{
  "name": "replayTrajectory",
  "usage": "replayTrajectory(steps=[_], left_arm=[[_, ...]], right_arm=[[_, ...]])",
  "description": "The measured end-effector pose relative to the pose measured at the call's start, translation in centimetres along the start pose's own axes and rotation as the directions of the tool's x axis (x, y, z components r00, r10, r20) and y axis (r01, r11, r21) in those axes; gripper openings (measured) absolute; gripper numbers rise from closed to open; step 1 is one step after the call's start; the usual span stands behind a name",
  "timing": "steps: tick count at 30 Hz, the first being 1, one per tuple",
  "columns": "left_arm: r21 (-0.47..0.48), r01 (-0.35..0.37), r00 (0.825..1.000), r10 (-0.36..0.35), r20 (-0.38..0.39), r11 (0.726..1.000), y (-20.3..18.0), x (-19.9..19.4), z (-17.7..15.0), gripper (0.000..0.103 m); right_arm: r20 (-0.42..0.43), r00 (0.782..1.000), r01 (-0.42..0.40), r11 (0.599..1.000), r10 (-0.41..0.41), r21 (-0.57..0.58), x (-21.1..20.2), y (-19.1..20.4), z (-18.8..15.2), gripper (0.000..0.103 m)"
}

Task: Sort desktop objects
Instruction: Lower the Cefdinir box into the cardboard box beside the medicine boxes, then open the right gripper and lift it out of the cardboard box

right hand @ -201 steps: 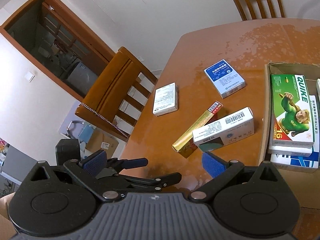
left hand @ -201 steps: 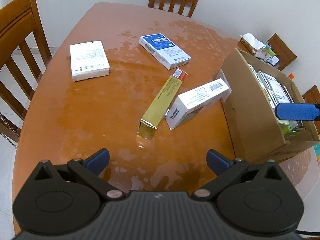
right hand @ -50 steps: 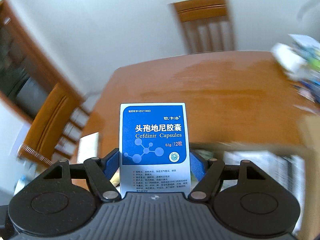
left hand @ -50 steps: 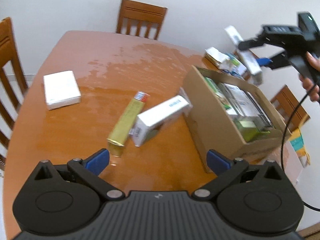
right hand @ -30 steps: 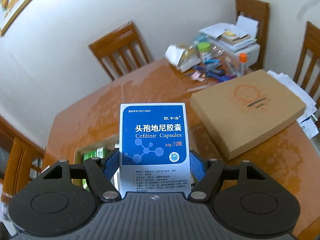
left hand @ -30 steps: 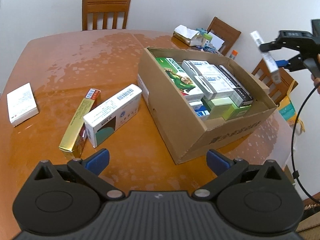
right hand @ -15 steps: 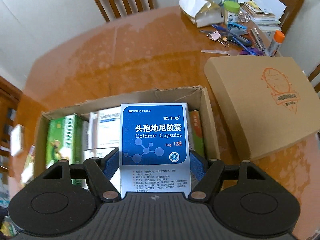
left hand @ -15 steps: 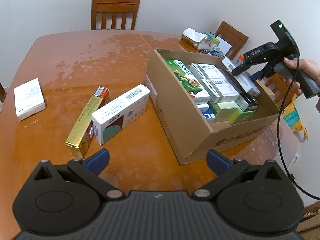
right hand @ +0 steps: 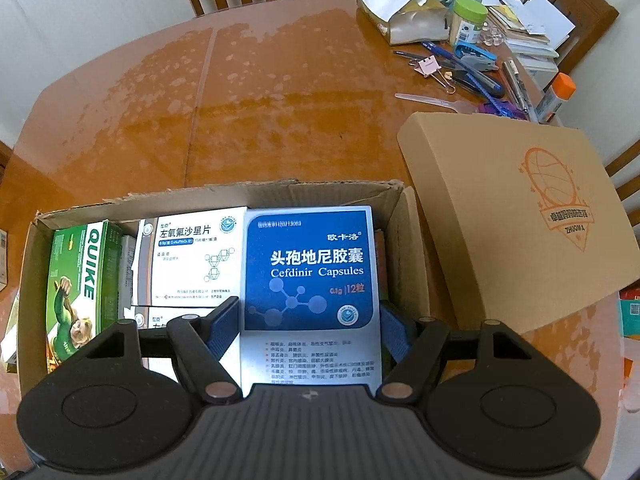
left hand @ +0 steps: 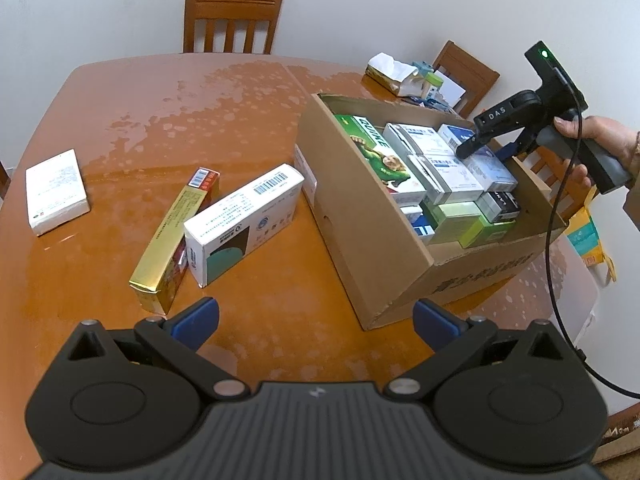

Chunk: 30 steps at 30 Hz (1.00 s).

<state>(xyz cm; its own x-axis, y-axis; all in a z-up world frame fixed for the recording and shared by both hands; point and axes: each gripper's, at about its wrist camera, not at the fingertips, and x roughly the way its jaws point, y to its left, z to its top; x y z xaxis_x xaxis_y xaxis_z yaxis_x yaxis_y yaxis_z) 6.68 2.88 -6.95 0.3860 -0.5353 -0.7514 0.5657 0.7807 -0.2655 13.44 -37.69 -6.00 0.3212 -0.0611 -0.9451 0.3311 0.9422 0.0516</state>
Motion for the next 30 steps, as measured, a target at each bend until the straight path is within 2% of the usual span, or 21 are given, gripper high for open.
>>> replayTrajectory(steps=[4, 7, 10, 12, 15, 19, 22, 30], left_arm=[[0.003, 0.0, 1.0, 0.0, 0.002, 1.0, 0.0, 0.1, 0.2, 0.103], [-0.002, -0.004, 1.0, 0.004, 0.004, 1.0, 0.2, 0.1, 0.3, 0.103], [-0.008, -0.008, 1.0, 0.008, 0.004, 1.0, 0.3, 0.3, 0.4, 0.103], [-0.006, -0.008, 1.0, 0.008, 0.005, 1.0, 0.3, 0.3, 0.5, 0.103], [-0.001, -0.008, 1.0, 0.008, 0.006, 1.0, 0.1, 0.4, 0.6, 0.103], [0.007, -0.008, 1.0, 0.008, 0.006, 1.0, -0.1, 0.5, 0.8, 0.103], [0.011, -0.007, 1.0, 0.007, 0.003, 1.0, 0.0, 0.6, 0.9, 0.103], [0.006, -0.014, 1.0, 0.014, 0.003, 1.0, -0.1, 0.4, 0.7, 0.103]], right_arm=[[0.009, 1.0, 0.004, 1.0, -0.004, 0.002, -0.2, 0.1, 0.0, 0.083], [0.046, 0.999, -0.007, 1.0, 0.007, 0.006, -2.1, 0.1, -0.3, 0.087], [0.103, 0.993, -0.059, 0.997, 0.055, 0.039, -4.7, -0.7, -1.1, 0.096], [0.113, 0.985, -0.14, 0.987, 0.131, 0.073, -5.7, -1.3, -2.1, 0.102], [0.095, 0.97, -0.235, 0.965, 0.225, 0.117, -6.1, -1.9, -3.6, 0.103], [0.058, 0.963, -0.269, 0.952, 0.263, 0.146, -5.1, -1.8, -5.2, 0.103], [0.044, 0.95, -0.313, 0.935, 0.31, 0.167, -4.2, -1.5, -5.9, 0.103], [0.024, 0.945, -0.324, 0.928, 0.325, 0.182, -2.4, -1.4, -5.6, 0.103]])
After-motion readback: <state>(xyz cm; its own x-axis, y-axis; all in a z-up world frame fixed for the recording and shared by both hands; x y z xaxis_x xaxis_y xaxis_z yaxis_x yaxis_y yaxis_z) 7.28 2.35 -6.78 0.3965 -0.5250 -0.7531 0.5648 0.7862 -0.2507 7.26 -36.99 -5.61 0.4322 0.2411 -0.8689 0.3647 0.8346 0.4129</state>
